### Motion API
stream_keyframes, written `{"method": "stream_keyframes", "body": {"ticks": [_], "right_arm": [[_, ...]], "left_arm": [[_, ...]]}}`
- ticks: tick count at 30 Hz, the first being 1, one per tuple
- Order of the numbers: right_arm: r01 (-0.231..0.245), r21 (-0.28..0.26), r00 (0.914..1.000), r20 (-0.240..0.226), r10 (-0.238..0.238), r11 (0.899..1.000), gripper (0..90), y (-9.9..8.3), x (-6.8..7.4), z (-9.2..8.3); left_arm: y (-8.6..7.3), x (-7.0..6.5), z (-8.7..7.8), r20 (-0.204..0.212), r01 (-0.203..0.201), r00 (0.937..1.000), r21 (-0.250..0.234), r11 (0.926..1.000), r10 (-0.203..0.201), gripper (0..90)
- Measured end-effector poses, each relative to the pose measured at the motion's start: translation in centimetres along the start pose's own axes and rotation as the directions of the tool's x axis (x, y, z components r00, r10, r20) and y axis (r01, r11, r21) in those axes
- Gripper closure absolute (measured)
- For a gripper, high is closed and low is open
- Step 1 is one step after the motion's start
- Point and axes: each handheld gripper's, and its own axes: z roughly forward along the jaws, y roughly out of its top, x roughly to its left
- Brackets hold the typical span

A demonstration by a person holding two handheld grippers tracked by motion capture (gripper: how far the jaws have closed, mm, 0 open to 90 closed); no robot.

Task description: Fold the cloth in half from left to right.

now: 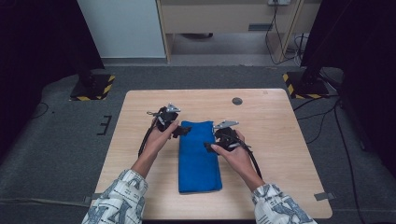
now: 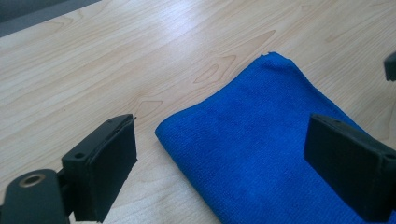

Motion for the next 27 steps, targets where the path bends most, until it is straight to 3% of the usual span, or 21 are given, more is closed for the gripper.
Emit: {"method": "stream_keyframes", "body": {"ticks": [6, 11, 16, 27], "right_arm": [[0.014, 0.006, 0.9997, 0.022, -0.014, 1.000, 15.2, 1.5, -0.5, 0.8], [0.000, 0.007, 0.9995, 0.032, 0.000, 1.000, 17.9, 2.4, -1.1, 1.3], [0.003, 0.018, 0.9990, 0.046, -0.004, 1.000, 19.7, 3.0, -1.5, 2.0], [0.015, 0.009, 0.9996, 0.025, -0.015, 1.000, 26.6, 4.4, -2.5, 2.2]], "left_arm": [[-0.1, 0.1, 0.1, -0.006, -0.021, 0.9998, -0.021, 0.9996, 0.021, 9.2], [-0.4, 0.8, 0.0, -0.028, -0.007, 0.9996, -0.027, 0.9996, 0.007, 9.6], [-0.6, 1.3, -0.2, -0.024, 0.008, 0.9997, -0.039, 0.9992, -0.009, 9.8], [-0.1, 1.2, -1.2, -0.043, 0.014, 0.9990, -0.033, 0.9994, -0.016, 9.9]]}}
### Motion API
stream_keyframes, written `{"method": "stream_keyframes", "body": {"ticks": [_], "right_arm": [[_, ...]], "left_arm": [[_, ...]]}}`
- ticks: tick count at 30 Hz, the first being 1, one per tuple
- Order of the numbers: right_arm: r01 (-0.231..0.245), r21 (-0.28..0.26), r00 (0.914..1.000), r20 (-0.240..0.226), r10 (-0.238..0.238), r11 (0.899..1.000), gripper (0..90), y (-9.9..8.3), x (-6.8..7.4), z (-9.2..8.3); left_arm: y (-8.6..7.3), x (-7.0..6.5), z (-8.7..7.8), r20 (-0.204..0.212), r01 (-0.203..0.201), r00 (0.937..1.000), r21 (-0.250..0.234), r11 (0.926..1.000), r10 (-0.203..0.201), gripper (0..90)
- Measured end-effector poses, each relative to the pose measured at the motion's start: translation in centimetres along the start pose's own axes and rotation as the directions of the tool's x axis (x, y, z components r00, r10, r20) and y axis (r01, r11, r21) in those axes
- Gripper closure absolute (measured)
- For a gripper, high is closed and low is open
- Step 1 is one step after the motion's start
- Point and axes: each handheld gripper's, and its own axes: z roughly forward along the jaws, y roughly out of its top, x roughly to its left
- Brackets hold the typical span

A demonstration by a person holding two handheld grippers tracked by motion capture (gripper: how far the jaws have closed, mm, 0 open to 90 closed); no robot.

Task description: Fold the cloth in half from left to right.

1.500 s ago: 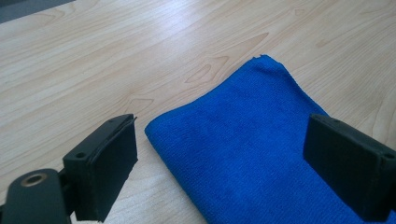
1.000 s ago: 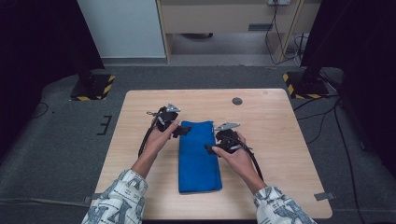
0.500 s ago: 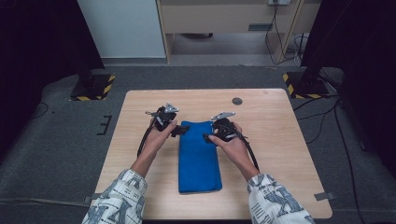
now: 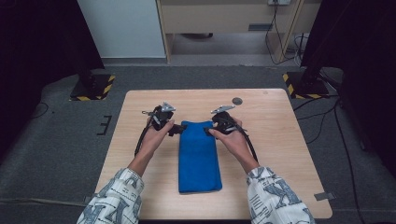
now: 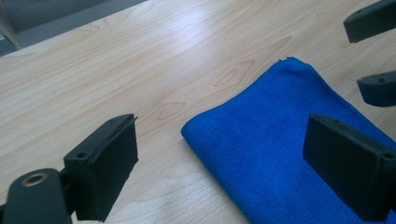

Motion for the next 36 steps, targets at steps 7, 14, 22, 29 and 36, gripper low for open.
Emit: {"method": "stream_keyframes", "body": {"ticks": [7, 14, 22, 29, 36], "right_arm": [[0.026, 0.023, 0.9992, -0.031, -0.025, 0.999, 27.7, 1.0, -0.7, 1.0], [0.030, 0.035, 0.9994, -0.020, -0.030, 0.999, 26.1, 2.2, -1.5, 2.0], [0.017, 0.032, 0.9997, -0.017, -0.016, 0.999, 33.3, 2.6, -2.4, 2.7], [-0.006, 0.005, 0.9995, -0.030, 0.006, 1.000, 39.3, 2.7, -2.9, 2.5], [-0.027, 0.027, 0.9996, -0.009, 0.027, 0.999, 44.7, 2.5, -3.1, 2.8]], "left_arm": [[0.2, -0.2, 0.0, -0.014, 0.024, 0.9996, 0.006, 0.9997, -0.024, 9.9], [0.4, 0.4, 0.5, -0.014, 0.041, 0.9991, 0.015, 0.9991, -0.041, 10.9], [0.3, 1.2, 1.6, 0.002, 0.032, 0.9995, 0.034, 0.9989, -0.032, 11.6], [-0.2, 1.1, 3.1, 0.024, 0.021, 0.9995, 0.068, 0.9975, -0.023, 12.6], [-0.2, 0.9, 3.0, 0.015, 0.019, 0.9997, 0.086, 0.9962, -0.020, 15.3]]}}
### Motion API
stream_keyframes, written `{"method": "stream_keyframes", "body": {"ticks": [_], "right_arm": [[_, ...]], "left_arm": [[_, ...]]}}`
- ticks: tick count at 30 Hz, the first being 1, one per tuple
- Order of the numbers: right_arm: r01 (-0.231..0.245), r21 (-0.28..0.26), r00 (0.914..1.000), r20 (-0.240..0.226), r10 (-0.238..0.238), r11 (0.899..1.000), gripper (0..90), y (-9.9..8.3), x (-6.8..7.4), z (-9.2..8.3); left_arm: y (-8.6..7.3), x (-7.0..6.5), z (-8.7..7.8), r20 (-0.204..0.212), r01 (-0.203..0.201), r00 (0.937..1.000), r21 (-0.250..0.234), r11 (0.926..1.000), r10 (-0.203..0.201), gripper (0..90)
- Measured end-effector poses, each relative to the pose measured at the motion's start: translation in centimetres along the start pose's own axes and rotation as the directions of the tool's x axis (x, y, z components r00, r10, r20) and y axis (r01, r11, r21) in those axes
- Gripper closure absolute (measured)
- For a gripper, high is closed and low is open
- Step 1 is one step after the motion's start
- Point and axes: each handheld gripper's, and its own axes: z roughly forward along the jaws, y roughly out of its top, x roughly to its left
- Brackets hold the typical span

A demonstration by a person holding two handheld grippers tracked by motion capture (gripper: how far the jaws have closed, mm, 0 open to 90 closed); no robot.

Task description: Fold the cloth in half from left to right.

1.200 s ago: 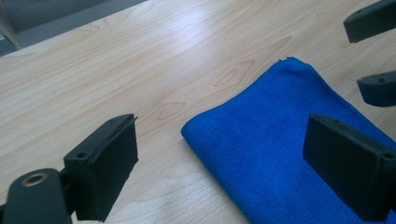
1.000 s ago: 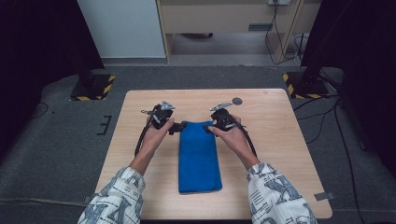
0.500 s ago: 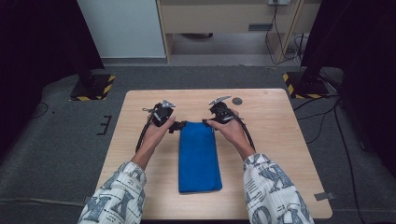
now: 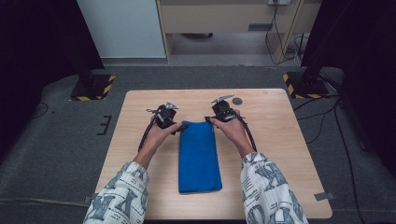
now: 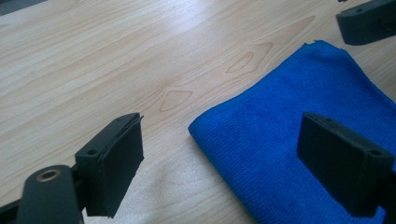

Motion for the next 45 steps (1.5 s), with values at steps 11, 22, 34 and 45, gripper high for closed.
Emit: {"method": "stream_keyframes", "body": {"ticks": [11, 22, 34, 45], "right_arm": [[-0.046, 0.049, 0.9987, -0.022, 0.047, 0.998, 44.2, -0.9, -0.9, 1.7], [-0.053, 0.098, 0.9981, -0.028, 0.056, 0.994, 46.8, -1.8, -0.4, 3.6], [-0.032, 0.062, 0.9993, -0.018, 0.033, 0.998, 59.9, -2.5, -0.1, 3.5], [-0.008, 0.078, 0.9998, -0.019, 0.009, 0.997, 79.3, -2.7, 0.5, 3.2]], "left_arm": [[-0.6, 0.2, 1.1, -0.009, 0.005, 0.9999, 0.025, 0.9997, -0.005, 17.0], [-1.3, 0.3, 1.6, -0.008, 0.010, 0.9999, 0.038, 0.9992, -0.009, 17.6], [-1.6, 0.2, 2.8, -0.020, 0.017, 0.9997, 0.045, 0.9989, -0.016, 19.1], [-1.9, 0.2, 3.5, -0.033, 0.028, 0.9991, 0.054, 0.9981, -0.027, 25.8]]}}
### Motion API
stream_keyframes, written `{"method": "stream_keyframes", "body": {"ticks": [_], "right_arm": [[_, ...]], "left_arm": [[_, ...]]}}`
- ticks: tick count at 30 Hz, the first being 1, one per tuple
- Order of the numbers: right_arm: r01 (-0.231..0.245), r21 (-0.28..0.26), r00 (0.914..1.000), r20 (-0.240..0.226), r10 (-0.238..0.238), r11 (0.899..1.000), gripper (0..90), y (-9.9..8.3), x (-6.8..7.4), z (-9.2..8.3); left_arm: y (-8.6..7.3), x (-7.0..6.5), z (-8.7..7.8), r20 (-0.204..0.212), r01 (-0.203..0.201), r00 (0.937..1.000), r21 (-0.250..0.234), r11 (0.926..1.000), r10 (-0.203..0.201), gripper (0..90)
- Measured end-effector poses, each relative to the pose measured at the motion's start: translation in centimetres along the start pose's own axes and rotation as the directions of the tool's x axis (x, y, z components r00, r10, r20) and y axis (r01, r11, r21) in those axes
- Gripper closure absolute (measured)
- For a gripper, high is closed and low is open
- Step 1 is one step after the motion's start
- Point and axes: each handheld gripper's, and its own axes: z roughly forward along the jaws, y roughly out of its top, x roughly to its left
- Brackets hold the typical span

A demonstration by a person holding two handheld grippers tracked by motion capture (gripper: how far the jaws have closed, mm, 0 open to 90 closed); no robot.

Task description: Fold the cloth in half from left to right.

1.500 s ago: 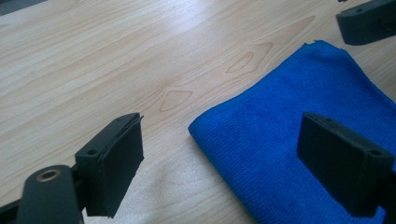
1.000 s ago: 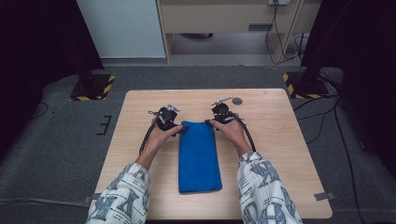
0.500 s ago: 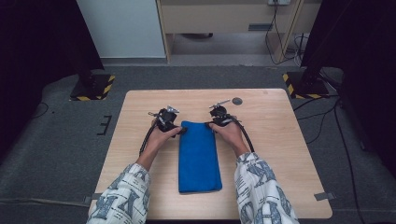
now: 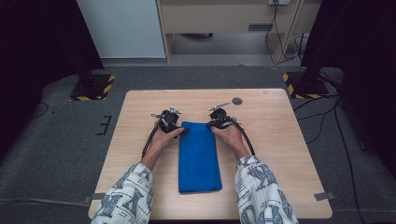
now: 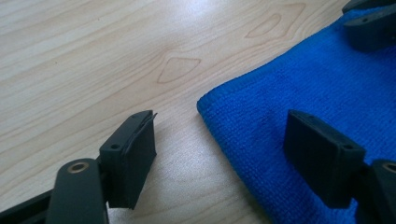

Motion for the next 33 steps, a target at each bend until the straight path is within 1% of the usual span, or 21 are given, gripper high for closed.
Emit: {"method": "stream_keyframes", "body": {"ticks": [3, 5, 7, 11, 14, 16, 18, 21, 23, 25, 27, 29, 30, 31, 33], "right_arm": [[0.040, -0.005, 0.9990, 0.020, -0.040, 0.999, 84.3, -0.1, 0.5, 0.0], [0.038, -0.006, 0.9988, 0.029, -0.038, 0.999, 85.6, -0.1, 0.7, 0.0], [0.024, -0.011, 0.9994, 0.026, -0.024, 1.000, 86.7, -0.2, 0.7, 0.0], [0.025, -0.019, 0.9995, 0.019, -0.025, 1.000, 87.5, -0.3, 0.6, -0.1], [0.026, -0.014, 0.9995, 0.016, -0.026, 1.000, 87.9, -0.3, 0.6, -0.2], [0.026, -0.015, 0.9996, 0.014, -0.025, 1.000, 87.9, -0.3, 0.6, -0.3], [0.025, -0.020, 0.9996, 0.011, -0.025, 0.999, 88.0, -0.2, 0.6, -0.5], [0.030, -0.030, 0.9995, 0.008, -0.030, 0.999, 88.0, -0.2, 0.6, -0.8], [0.027, -0.036, 0.9996, 0.005, -0.027, 0.999, 88.0, 0.0, 0.7, -1.1], [0.030, -0.042, 0.9996, 0.006, -0.029, 0.999, 88.1, 0.0, 0.6, -1.3], [0.031, -0.046, 0.9995, 0.011, -0.031, 0.998, 88.1, 0.1, 0.5, -1.5], [0.029, -0.043, 0.9995, 0.015, -0.029, 0.999, 88.1, 0.1, 0.5, -1.7], [0.031, -0.046, 0.9994, 0.015, -0.030, 0.998, 88.1, 0.1, 0.3, -1.8], [0.024, -0.051, 0.9996, 0.015, -0.023, 0.998, 88.1, 0.2, 0.2, -1.9], [0.017, -0.062, 0.9998, 0.010, -0.017, 0.998, 88.1, 0.2, 0.0, -2.2]], "left_arm": [[0.0, -0.1, 0.0, -0.002, -0.012, 0.9999, 0.000, 0.9999, 0.012, 27.9], [0.0, -0.2, -0.1, 0.004, -0.018, 0.9998, 0.003, 0.9998, 0.018, 31.0], [0.1, -0.4, -0.1, 0.009, -0.024, 0.9997, 0.005, 0.9997, 0.023, 35.9], [0.3, -0.9, -0.3, 0.028, -0.040, 0.9988, 0.014, 0.9991, 0.039, 50.4], [0.3, -1.2, -0.3, 0.046, -0.042, 0.9981, 0.011, 0.9990, 0.042, 63.8], [0.4, -1.4, -0.2, 0.060, -0.037, 0.9975, 0.006, 0.9993, 0.037, 71.8], [0.4, -1.5, -0.2, 0.069, -0.041, 0.9968, 0.009, 0.9991, 0.041, 77.9], [0.5, -1.8, -0.3, 0.060, -0.069, 0.9959, 0.015, 0.9975, 0.068, 83.7], [0.6, -2.0, -0.4, 0.055, -0.069, 0.9961, 0.016, 0.9975, 0.068, 85.4], [0.7, -2.1, -0.4, 0.056, -0.059, 0.9967, 0.005, 0.9982, 0.059, 86.0], [0.9, -2.2, -0.7, 0.058, -0.059, 0.9966, -0.003, 0.9983, 0.059, 86.1], [1.1, -2.2, -1.0, 0.058, -0.063, 0.9962, -0.020, 0.9978, 0.065, 86.0], [1.2, -2.2, -1.3, 0.063, -0.055, 0.9964, -0.036, 0.9978, 0.057, 86.0], [1.3, -2.2, -1.4, 0.065, -0.051, 0.9964, -0.042, 0.9978, 0.054, 85.9], [1.5, -2.3, -1.8, 0.061, -0.053, 0.9966, -0.058, 0.9969, 0.056, 85.9]]}}
